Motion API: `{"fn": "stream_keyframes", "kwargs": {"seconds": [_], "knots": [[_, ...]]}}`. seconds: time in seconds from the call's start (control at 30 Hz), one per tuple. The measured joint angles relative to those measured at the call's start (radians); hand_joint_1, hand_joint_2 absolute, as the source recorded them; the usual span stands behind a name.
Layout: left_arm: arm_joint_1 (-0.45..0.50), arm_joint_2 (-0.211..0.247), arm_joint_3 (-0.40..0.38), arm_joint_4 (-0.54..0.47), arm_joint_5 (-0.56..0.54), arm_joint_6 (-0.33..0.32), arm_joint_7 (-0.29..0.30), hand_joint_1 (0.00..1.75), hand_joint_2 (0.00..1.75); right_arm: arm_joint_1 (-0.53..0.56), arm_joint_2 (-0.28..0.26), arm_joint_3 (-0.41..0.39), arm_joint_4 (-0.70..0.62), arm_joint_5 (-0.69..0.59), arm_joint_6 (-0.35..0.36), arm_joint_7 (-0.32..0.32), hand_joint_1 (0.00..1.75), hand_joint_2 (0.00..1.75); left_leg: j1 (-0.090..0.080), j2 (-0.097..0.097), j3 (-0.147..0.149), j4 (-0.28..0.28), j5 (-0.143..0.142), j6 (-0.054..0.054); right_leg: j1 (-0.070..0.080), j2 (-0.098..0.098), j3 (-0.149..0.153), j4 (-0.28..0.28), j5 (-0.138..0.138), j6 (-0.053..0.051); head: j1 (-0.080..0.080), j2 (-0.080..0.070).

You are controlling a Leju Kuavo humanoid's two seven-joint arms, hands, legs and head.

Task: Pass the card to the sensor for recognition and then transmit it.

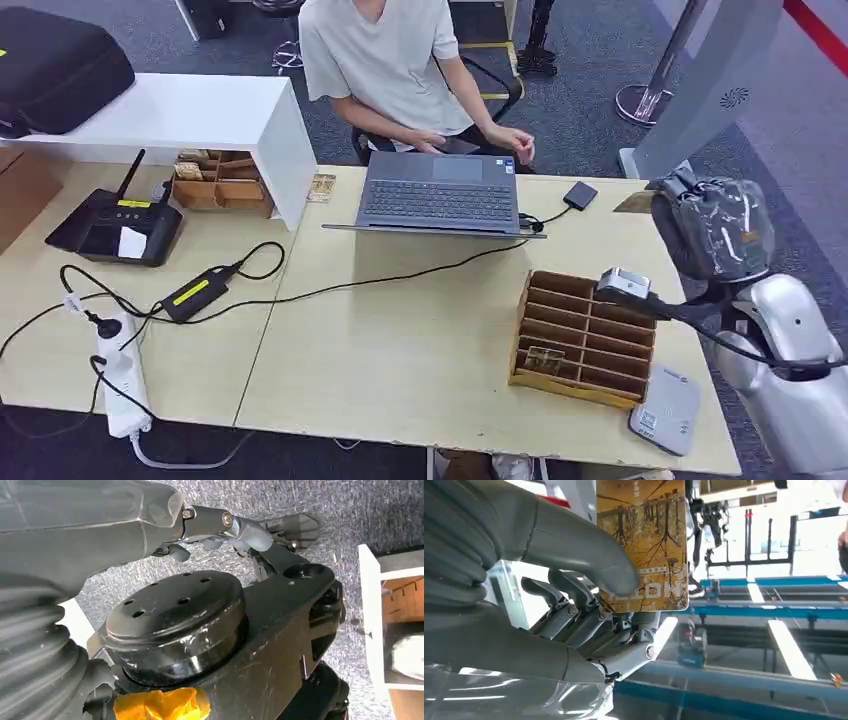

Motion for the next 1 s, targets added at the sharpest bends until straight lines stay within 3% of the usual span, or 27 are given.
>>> {"fn": "stream_keyframes", "kwargs": {"seconds": [0.3,0.53,0.63,0.77,1.0], "knots": [[-0.003,0.0,-0.026,0.0,-0.013,-0.005,0.01,0.0,1.75,-0.16,0.05,0.127,0.099,0.029,0.016,0.055,1.75,1.75,0.0,-0.001,-0.001,0.0,0.001,0.0,0.0,-0.001,0.0,0.0,0.0,0.0,0.0,0.0],[-0.026,0.0,-0.064,0.0,-0.054,-0.016,0.025,0.0,1.75,-0.383,0.2,0.239,0.396,0.149,0.005,0.126,1.75,1.75,0.001,-0.001,-0.001,0.0,0.003,-0.002,0.001,-0.001,-0.001,0.001,0.001,-0.001,0.0,0.0],[-0.035,-0.002,-0.082,0.0,-0.069,-0.022,0.039,0.0,1.75,-0.449,0.264,0.275,0.541,0.192,-0.051,0.152,1.75,1.75,0.001,-0.002,-0.001,0.0,0.003,-0.003,0.001,-0.002,-0.001,0.001,0.001,-0.001,0.0,0.0],[-0.047,-0.004,-0.097,0.0,-0.076,-0.023,0.046,0.0,1.75,-0.495,0.318,0.3,0.685,0.205,-0.106,0.159,1.75,1.75,0.001,-0.003,-0.001,0.0,0.003,-0.003,0.001,-0.002,0.0,0.001,0.001,-0.001,0.0,0.0],[-0.051,-0.005,-0.106,0.0,-0.077,-0.023,0.046,0.0,1.75,-0.518,0.354,0.318,0.785,0.203,-0.116,0.159,1.75,1.75,0.001,-0.003,-0.001,0.0,0.003,-0.002,0.001,-0.003,0.0,0.0,0.001,-0.001,0.0,0.0]]}}
